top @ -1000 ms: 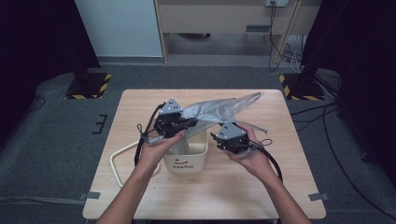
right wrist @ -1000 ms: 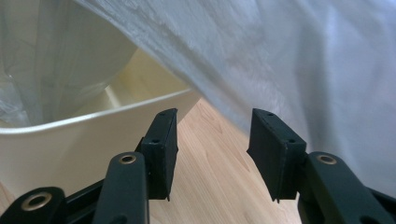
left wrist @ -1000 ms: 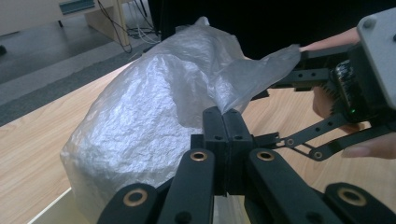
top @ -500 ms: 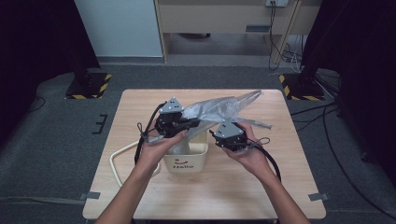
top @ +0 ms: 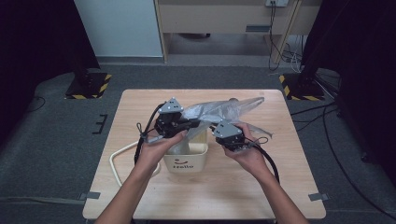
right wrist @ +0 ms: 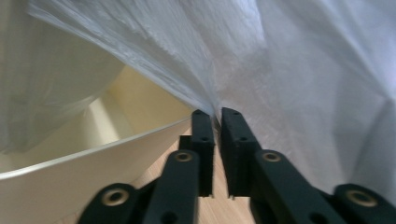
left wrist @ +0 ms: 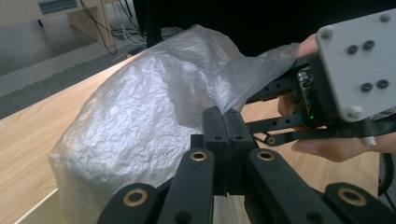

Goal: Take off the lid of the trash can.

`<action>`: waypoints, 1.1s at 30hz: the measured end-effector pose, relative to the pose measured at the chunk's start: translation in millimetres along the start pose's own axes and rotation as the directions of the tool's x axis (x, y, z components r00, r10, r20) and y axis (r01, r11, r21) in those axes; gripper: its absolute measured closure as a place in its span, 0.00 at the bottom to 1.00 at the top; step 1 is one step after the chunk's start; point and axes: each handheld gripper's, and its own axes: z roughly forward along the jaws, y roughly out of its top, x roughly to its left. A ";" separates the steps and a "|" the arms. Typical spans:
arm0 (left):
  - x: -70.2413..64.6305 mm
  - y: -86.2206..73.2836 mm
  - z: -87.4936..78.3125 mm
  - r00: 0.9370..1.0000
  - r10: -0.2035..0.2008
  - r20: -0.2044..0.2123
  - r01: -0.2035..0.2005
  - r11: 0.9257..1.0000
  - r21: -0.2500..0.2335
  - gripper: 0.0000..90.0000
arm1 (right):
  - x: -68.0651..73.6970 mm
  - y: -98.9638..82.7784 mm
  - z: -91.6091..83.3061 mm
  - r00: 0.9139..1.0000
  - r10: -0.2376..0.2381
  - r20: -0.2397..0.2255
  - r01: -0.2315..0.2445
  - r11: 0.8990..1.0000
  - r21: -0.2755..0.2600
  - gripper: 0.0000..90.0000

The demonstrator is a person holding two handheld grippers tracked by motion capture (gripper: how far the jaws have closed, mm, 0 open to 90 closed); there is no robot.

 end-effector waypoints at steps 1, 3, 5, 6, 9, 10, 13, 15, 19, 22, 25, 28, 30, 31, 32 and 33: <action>1.0 -0.8 -0.4 1.000 -0.002 -0.004 0.002 1.000 -0.010 1.00 | -0.5 0.0 -0.6 1.000 0.000 -0.003 0.000 1.000 -0.002 0.99; 3.4 -1.6 -2.1 1.000 -0.008 -0.010 0.008 1.000 -0.010 1.00 | -1.0 0.2 -2.3 1.000 0.010 -0.011 -0.010 1.000 -0.004 1.00; 6.4 -2.4 -3.7 1.000 -0.013 -0.023 0.013 1.000 -0.015 1.00 | -0.5 0.7 -3.8 1.000 0.012 -0.019 -0.012 1.000 0.000 1.00; 8.1 -2.9 -4.8 0.999 -0.015 -0.032 0.015 1.000 -0.017 1.00 | 0.0 0.9 -5.1 1.000 0.008 -0.022 -0.008 1.000 0.003 1.00; 14.2 -5.2 -7.7 0.998 -0.018 -0.055 0.016 0.999 -0.031 1.00 | 1.8 0.6 -9.8 1.000 0.008 -0.025 -0.008 1.000 -0.001 1.00; 16.8 -6.3 -8.8 0.998 -0.020 -0.062 0.018 0.999 -0.035 1.00 | 2.0 0.1 -11.6 1.000 0.011 -0.027 -0.011 1.000 -0.001 1.00; 24.9 -10.9 -12.8 0.996 -0.040 -0.084 0.035 0.998 -0.050 1.00 | 3.8 -1.8 -17.1 0.999 0.023 -0.035 -0.023 1.000 0.001 1.00; 29.8 -14.1 -15.4 0.993 -0.048 -0.104 0.042 0.997 -0.058 1.00 | 5.5 -2.9 -20.8 0.999 0.029 -0.042 -0.029 1.000 0.004 1.00; 38.7 -20.5 -20.8 0.988 -0.066 -0.138 0.056 0.996 -0.075 1.00 | 9.6 -4.0 -28.4 0.998 0.043 -0.052 -0.043 0.999 0.000 1.00; 44.1 -24.7 -24.9 0.984 -0.081 -0.158 0.068 0.994 -0.084 1.00 | 12.7 -4.3 -33.3 0.997 0.046 -0.057 -0.046 0.999 -0.008 1.00; 49.3 -28.4 -28.2 0.979 -0.087 -0.182 0.072 0.993 -0.089 1.00 | 15.6 -4.8 -37.7 0.997 0.044 -0.063 -0.045 0.999 -0.009 1.00; 55.3 -32.5 -30.3 0.976 -0.097 -0.196 0.079 0.992 -0.096 1.00 | 18.3 -6.3 -40.7 0.997 0.044 -0.068 -0.045 0.999 -0.011 1.00; 59.2 -35.6 -31.1 0.974 -0.106 -0.202 0.087 0.991 -0.099 1.00 | 19.4 -8.0 -41.5 0.997 0.046 -0.069 -0.047 0.999 -0.011 1.00; 61.2 -37.3 -31.6 0.972 -0.113 -0.206 0.093 0.990 -0.104 1.00 | 19.9 -8.8 -41.8 0.997 0.046 -0.069 -0.047 0.999 -0.010 1.00; 63.3 -39.0 -32.1 0.971 -0.119 -0.209 0.099 0.989 -0.107 1.00 | 20.4 -9.5 -42.1 0.997 0.046 -0.070 -0.047 0.999 -0.011 1.00; 65.4 -40.8 -32.2 0.969 -0.129 -0.210 0.107 0.988 -0.110 1.00 | 21.0 -10.0 -42.5 0.996 0.049 -0.072 -0.050 0.999 -0.011 1.00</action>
